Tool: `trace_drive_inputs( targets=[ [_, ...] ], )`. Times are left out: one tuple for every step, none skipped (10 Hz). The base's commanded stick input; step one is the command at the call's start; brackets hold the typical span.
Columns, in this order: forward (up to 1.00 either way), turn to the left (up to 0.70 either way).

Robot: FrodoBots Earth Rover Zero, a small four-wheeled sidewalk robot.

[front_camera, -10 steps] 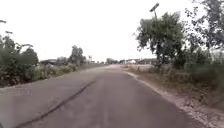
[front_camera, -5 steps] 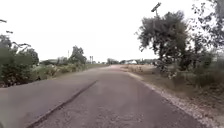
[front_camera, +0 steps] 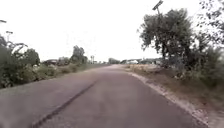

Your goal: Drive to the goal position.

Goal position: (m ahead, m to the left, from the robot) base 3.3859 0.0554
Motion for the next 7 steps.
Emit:
trace_drive_inputs(
  targets=[
    [0.85, 0.0],
    [0.85, 0.0],
    [0.85, 0.0],
    [0.85, 0.0],
    [0.85, 0.0],
    [0.85, 0.0],
    [0.85, 0.0]
  ],
)
